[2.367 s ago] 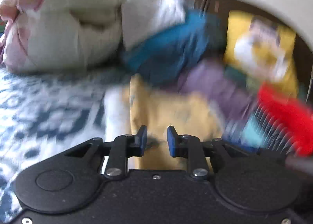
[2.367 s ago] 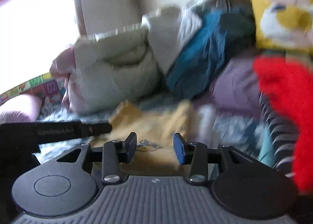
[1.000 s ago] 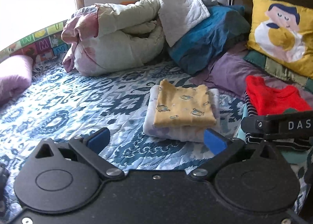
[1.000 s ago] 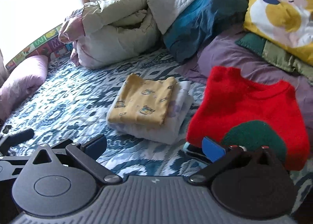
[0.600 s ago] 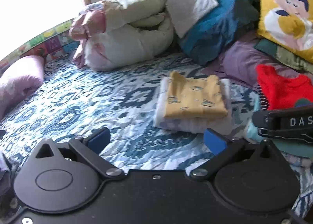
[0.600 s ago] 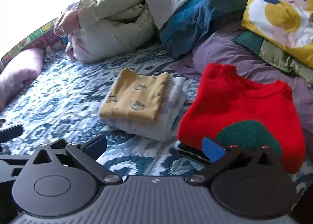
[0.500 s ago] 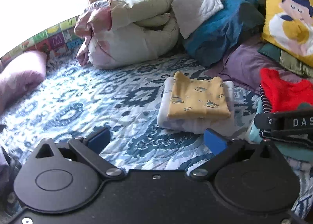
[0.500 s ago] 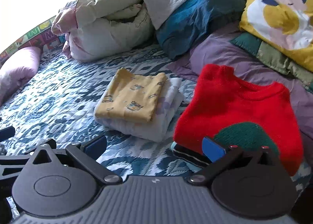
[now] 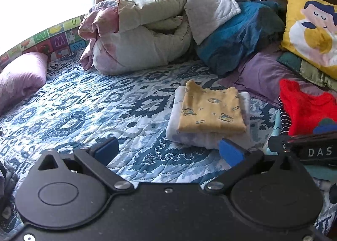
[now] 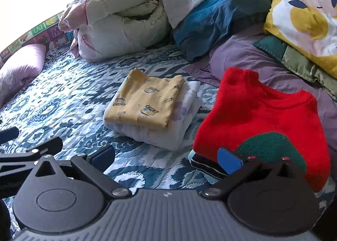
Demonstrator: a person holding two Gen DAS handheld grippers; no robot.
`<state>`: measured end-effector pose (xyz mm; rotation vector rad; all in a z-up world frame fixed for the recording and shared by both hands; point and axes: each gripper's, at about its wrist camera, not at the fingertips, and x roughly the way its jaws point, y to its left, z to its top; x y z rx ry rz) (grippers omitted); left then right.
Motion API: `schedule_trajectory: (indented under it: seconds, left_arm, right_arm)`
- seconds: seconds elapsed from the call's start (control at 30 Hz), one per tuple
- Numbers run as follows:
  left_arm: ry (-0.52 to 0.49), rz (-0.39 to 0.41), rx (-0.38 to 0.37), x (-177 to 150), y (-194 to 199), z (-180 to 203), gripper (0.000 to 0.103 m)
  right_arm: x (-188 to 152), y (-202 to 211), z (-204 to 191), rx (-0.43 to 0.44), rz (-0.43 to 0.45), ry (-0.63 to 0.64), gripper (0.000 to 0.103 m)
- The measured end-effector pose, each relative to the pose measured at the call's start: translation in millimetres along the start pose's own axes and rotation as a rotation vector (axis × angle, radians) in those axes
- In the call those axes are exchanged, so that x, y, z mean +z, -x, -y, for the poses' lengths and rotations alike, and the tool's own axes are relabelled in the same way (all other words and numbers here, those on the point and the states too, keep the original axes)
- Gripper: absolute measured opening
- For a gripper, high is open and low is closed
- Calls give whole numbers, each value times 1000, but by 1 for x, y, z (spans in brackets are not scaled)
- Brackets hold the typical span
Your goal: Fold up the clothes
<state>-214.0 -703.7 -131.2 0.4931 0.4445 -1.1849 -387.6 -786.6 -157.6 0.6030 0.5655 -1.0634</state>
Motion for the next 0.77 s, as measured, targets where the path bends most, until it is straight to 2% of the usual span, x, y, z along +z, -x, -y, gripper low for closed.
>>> schedule_trajectory:
  seconds: [0.77]
  left_arm:
    - [14, 2, -42, 0, 3, 3, 103]
  right_arm:
    - [1, 4, 3, -13, 11, 17, 103]
